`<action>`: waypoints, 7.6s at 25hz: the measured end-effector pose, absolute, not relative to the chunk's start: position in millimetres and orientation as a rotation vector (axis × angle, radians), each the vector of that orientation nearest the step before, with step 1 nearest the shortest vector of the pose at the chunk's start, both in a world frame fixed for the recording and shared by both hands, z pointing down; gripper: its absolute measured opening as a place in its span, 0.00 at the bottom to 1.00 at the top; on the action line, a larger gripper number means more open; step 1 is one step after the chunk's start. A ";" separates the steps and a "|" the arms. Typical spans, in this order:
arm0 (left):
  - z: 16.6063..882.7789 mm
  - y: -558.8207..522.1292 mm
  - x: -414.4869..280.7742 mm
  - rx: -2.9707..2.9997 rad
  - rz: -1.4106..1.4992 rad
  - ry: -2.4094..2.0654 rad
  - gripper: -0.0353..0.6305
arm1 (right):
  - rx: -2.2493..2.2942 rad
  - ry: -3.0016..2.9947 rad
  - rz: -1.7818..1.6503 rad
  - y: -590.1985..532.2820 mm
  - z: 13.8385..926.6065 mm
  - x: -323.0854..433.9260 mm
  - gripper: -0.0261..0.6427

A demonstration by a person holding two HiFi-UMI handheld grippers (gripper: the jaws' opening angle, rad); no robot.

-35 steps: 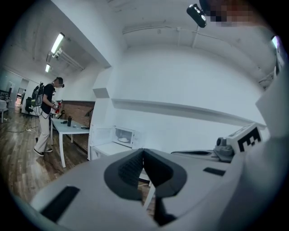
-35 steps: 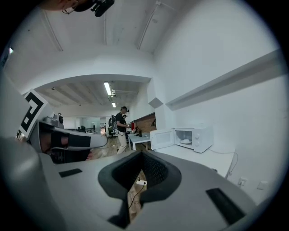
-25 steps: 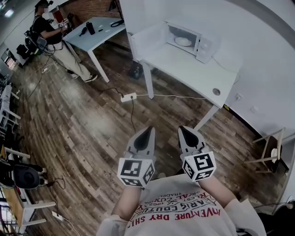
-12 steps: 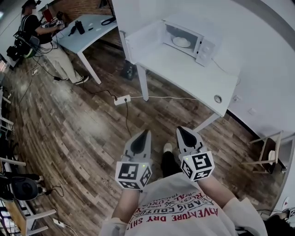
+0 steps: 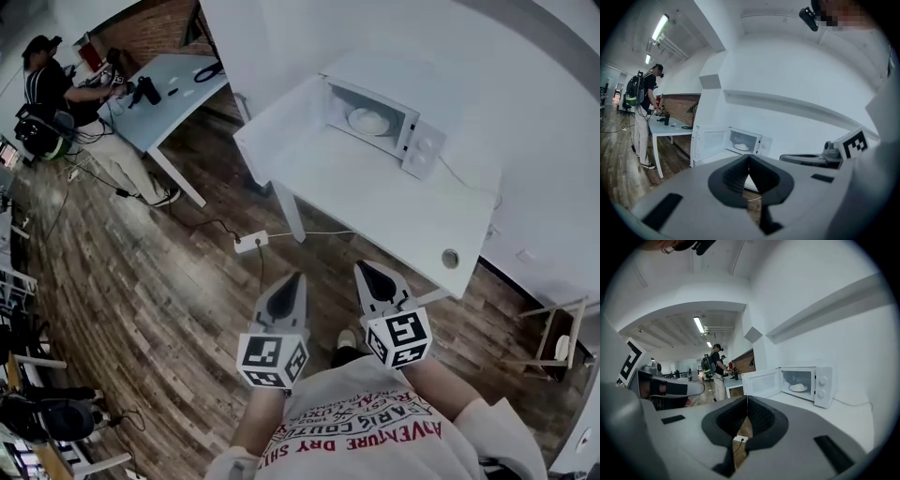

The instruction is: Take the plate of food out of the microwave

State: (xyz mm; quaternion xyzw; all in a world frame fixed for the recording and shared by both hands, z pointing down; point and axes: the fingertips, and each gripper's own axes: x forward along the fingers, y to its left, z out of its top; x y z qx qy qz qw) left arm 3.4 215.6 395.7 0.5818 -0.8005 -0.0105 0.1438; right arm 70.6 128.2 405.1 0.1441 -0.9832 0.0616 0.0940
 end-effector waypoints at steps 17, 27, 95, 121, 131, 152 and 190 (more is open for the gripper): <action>412.3 8.0 -81.3 1.877 0.014 -2.074 0.06 | 0.731 -2.867 0.187 -61.1 407.6 8.0 0.06; 397.3 -128.0 -145.0 2.153 0.083 -1.809 0.06 | 1.137 -2.749 0.269 -160.7 404.7 -34.4 0.06; 606.3 -326.4 -232.1 1.223 -0.754 -1.237 0.10 | 0.997 -2.468 0.460 -303.9 556.3 -96.9 0.06; 549.2 -257.3 -223.5 1.337 -0.875 -1.043 0.08 | 1.267 -2.364 0.385 -268.3 541.5 -74.7 0.06; 510.8 -211.0 -212.1 1.437 -0.791 -0.944 0.08 | 1.502 -2.381 0.382 -240.1 505.6 -71.0 0.06; 410.0 -146.6 -186.3 1.531 -0.970 -0.997 0.08 | 1.369 -2.618 0.237 -175.3 414.1 -53.8 0.06; 388.5 -154.8 -199.7 1.553 -0.988 -0.997 0.08 | 1.260 -2.683 0.062 -168.4 382.2 -92.4 0.06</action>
